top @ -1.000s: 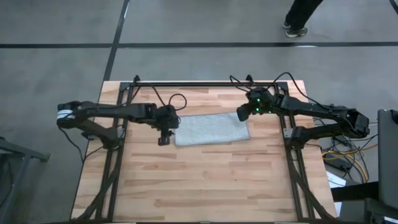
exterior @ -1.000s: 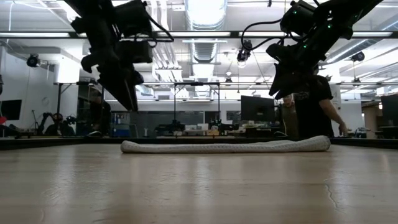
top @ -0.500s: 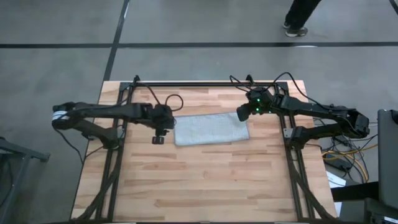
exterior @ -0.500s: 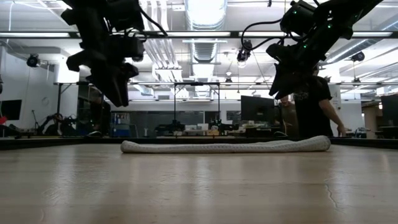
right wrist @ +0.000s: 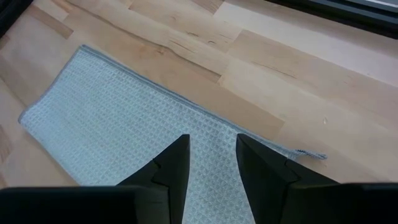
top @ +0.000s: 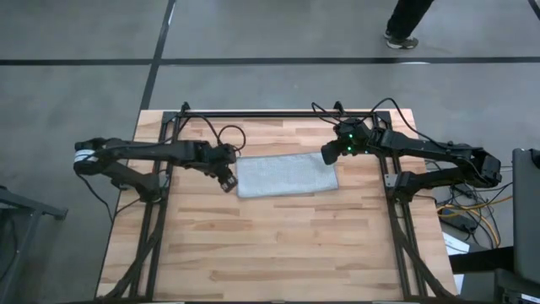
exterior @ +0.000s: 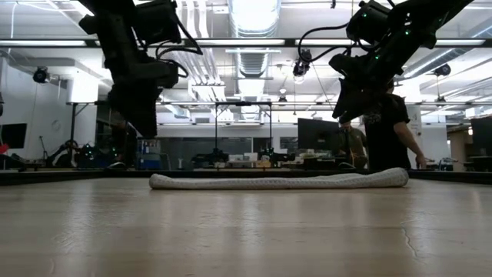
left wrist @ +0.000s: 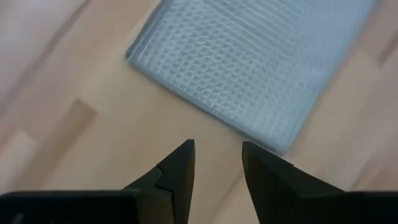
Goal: Fold microfiber towels
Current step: Fold the gray on the table
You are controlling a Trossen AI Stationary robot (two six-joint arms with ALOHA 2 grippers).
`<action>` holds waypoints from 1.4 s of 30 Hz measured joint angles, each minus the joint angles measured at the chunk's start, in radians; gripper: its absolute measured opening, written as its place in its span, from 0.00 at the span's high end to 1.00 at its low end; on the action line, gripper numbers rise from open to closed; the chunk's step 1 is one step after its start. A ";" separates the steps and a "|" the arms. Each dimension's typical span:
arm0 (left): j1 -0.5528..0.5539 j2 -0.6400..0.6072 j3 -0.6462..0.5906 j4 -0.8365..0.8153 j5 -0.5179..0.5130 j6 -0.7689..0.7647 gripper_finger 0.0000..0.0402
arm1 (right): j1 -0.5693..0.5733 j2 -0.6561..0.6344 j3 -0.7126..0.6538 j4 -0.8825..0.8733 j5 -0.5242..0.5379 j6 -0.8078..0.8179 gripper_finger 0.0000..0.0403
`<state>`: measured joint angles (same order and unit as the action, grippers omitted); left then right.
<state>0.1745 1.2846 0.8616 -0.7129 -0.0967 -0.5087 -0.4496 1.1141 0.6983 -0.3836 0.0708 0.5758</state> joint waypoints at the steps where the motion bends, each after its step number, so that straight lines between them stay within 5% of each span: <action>1: 0.000 0.000 0.000 0.003 0.000 -0.073 0.66 | 0.000 0.000 0.000 0.000 0.000 0.000 0.68; 8: 0.001 0.001 0.000 0.031 0.002 -0.472 0.66 | 0.000 0.000 0.000 0.000 0.000 0.000 0.69; 14: 0.001 0.021 0.000 0.153 0.005 -0.581 0.66 | 0.000 0.000 0.000 0.000 0.000 0.000 0.70; 26: 0.002 0.162 0.000 0.137 0.047 -0.930 0.66 | 0.000 0.000 0.000 0.000 0.000 0.000 0.68; 42: 0.001 0.271 0.000 0.230 0.138 -0.966 0.66 | 0.000 0.000 0.000 0.000 0.000 0.000 0.69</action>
<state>0.1757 1.5558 0.8616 -0.4825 0.0410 -1.4746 -0.4496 1.1141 0.6983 -0.3836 0.0711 0.5759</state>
